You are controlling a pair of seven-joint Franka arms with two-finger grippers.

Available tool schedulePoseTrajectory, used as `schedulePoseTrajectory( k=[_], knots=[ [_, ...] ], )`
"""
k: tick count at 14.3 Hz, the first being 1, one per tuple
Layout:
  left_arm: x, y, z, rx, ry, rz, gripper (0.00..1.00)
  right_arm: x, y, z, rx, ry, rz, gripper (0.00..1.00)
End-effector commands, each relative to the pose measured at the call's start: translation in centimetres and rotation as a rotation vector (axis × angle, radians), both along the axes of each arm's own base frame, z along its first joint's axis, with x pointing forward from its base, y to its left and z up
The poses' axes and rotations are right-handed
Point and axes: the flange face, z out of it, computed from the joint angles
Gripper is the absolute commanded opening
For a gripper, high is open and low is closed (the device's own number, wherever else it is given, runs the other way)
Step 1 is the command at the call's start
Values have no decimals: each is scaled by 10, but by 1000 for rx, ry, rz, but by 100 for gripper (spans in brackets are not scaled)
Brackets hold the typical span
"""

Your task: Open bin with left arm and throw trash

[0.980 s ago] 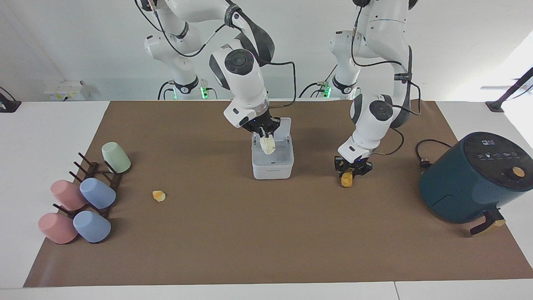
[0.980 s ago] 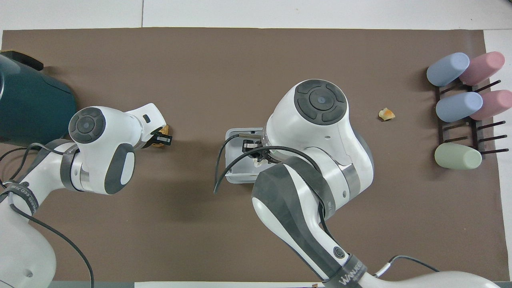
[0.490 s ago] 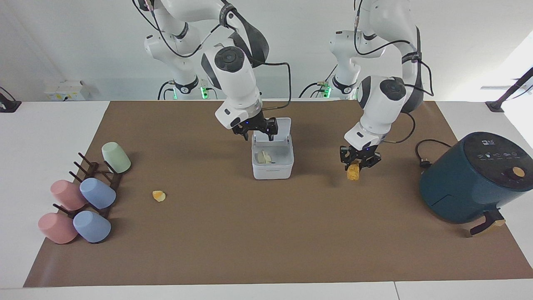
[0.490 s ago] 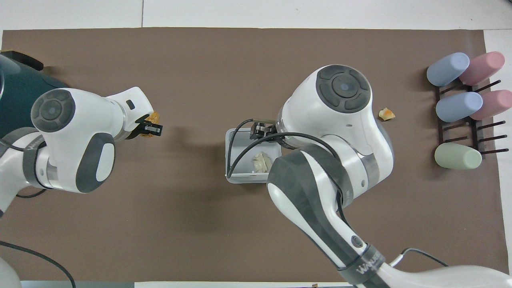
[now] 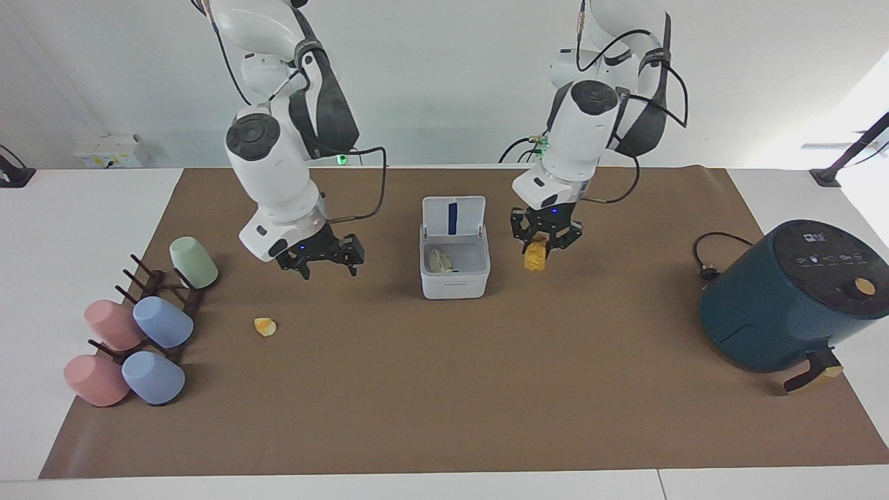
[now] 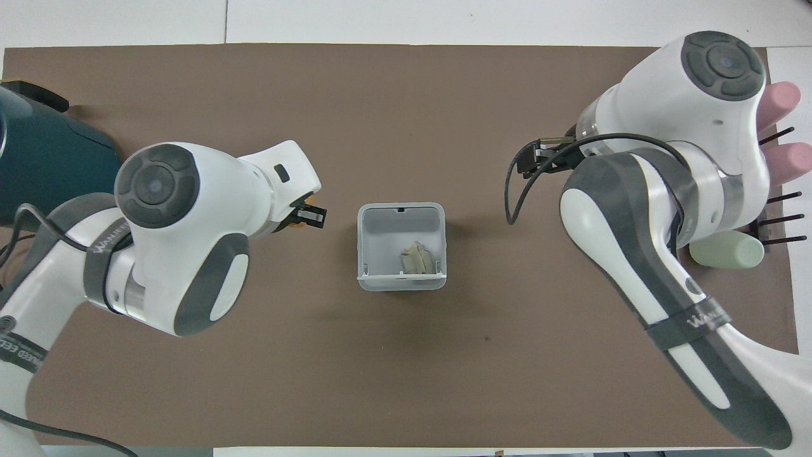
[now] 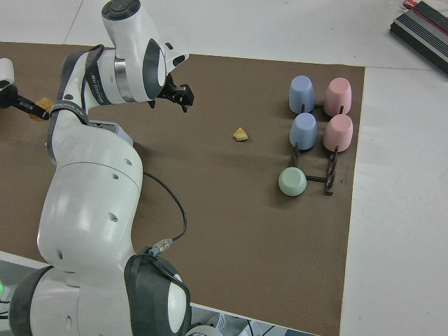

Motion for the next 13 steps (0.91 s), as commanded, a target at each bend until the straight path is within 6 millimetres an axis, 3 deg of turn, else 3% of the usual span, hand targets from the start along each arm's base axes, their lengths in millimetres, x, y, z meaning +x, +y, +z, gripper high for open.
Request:
schedulePoseTrajectory(
  k=[1,3,5,6,7,8,13],
  knots=[
    [-13,-49,-14,-59,-35,31,0,0,-32,-12,-42,-35,87,100],
    [-30,-78,-20,-83,-38,29,0,2,-60,-32,-47,-72,126,100],
    [-42,-93,-19,-87,-43,-14,0,6,-91,-53,-49,-109,201,100],
    [-47,-99,-18,-90,-46,-26,33,8,-97,-64,-47,-112,218,100],
    [-50,-102,-18,-90,-45,-34,90,10,-101,-73,-44,-109,216,100],
    [-51,-102,-18,-86,-41,-36,100,12,-102,-79,-42,-116,216,100],
    [-51,-93,-12,-63,-15,-24,100,18,-126,-137,-28,-126,274,100]
  ],
)
